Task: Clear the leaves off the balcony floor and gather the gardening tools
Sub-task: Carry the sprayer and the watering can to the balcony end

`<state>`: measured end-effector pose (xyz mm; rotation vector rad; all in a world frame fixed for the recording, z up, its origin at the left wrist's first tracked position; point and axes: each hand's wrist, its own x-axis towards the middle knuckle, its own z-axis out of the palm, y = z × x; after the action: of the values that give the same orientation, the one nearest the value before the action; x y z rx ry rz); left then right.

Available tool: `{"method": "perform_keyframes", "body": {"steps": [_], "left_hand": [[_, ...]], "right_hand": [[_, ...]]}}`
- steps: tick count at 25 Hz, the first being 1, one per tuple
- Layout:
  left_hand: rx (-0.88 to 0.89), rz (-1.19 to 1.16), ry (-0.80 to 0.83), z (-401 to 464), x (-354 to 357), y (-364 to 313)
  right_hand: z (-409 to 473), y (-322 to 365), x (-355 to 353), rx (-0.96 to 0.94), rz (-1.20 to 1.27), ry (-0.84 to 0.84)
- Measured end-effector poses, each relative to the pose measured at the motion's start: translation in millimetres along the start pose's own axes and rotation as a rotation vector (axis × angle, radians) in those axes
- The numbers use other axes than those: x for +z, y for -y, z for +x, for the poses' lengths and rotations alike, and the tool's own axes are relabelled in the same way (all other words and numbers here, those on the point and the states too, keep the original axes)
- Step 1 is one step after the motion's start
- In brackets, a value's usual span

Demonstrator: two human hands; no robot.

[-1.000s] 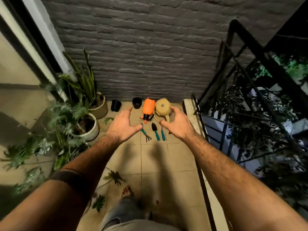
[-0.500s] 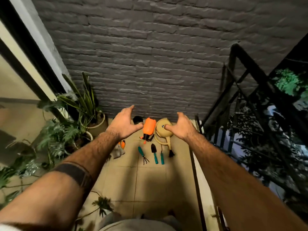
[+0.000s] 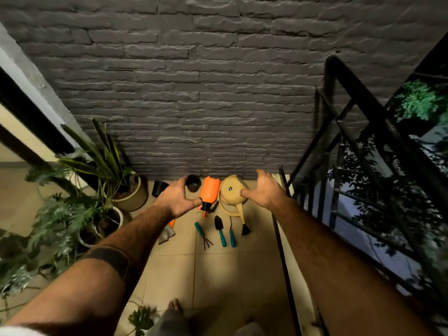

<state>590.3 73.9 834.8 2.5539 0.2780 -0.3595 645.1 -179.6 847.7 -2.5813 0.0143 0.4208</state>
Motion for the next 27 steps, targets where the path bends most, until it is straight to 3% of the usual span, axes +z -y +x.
{"method": "perform_keyframes", "body": {"steps": [7, 11, 20, 27], "left_hand": [[-0.046, 0.011, 0.002, 92.3, 60.2, 25.0], [-0.103, -0.007, 0.015, 179.3, 156.9, 71.5], [-0.003, 0.053, -0.022, 390.5, 382.0, 222.2], [-0.073, 0.0, -0.035, 504.9, 540.1, 322.1]], "right_hand": [[97.4, -39.1, 61.8, 0.03, -0.016, 0.05], [185.1, -99.2, 155.9, 0.039, -0.063, 0.025], [370.8, -237.5, 378.7, -0.004, -0.204, -0.004], [451.2, -334.0, 518.6, 0.093, -0.204, -0.034]]}}
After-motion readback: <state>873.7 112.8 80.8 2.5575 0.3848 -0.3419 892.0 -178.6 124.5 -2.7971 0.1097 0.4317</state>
